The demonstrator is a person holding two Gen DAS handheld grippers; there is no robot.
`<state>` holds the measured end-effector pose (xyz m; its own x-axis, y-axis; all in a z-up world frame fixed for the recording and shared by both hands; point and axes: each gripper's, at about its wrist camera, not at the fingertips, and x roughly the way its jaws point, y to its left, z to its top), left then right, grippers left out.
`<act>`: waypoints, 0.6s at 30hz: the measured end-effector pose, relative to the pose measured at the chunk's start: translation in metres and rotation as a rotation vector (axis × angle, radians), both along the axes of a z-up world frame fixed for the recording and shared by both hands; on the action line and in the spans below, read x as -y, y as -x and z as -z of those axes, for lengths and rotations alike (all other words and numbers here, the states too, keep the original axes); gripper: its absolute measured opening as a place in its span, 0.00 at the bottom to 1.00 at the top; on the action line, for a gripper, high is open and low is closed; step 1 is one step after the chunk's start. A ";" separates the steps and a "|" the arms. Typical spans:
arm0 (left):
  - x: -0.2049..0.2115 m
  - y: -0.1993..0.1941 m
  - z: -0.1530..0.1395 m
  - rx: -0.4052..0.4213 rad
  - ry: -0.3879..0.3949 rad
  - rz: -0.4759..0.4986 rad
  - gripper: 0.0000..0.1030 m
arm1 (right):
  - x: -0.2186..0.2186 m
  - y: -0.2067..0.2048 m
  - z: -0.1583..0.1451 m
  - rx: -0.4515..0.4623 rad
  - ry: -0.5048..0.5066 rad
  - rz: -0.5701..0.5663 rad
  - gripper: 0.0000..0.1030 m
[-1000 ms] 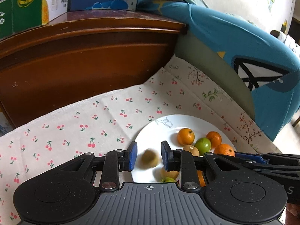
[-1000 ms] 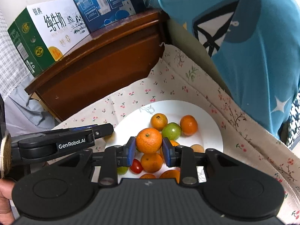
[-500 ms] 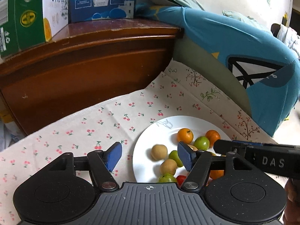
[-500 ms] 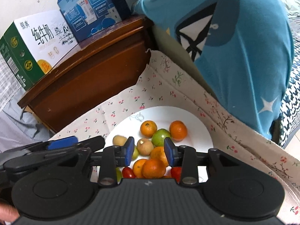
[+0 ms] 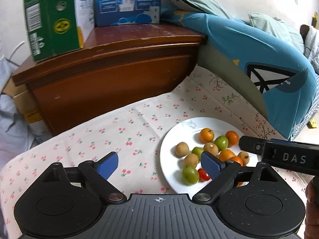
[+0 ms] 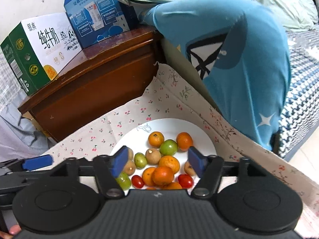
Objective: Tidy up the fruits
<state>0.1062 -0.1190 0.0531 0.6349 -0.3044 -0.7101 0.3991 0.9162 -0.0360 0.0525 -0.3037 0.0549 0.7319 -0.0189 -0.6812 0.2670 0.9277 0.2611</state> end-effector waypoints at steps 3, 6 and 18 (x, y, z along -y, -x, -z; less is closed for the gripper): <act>-0.006 0.007 -0.003 -0.013 0.002 -0.013 0.89 | -0.005 0.005 -0.008 -0.004 0.016 -0.006 0.73; -0.011 0.012 -0.006 -0.026 -0.006 -0.036 0.89 | -0.011 0.010 -0.013 -0.013 0.040 -0.004 0.81; -0.016 0.029 -0.008 -0.062 -0.053 -0.082 0.89 | -0.019 0.036 -0.021 -0.075 0.079 0.028 0.88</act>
<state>0.0767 -0.1029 0.0614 0.6109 -0.2142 -0.7622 0.3211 0.9470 -0.0088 0.0165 -0.2848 0.0758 0.6777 -0.0942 -0.7293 0.3087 0.9366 0.1659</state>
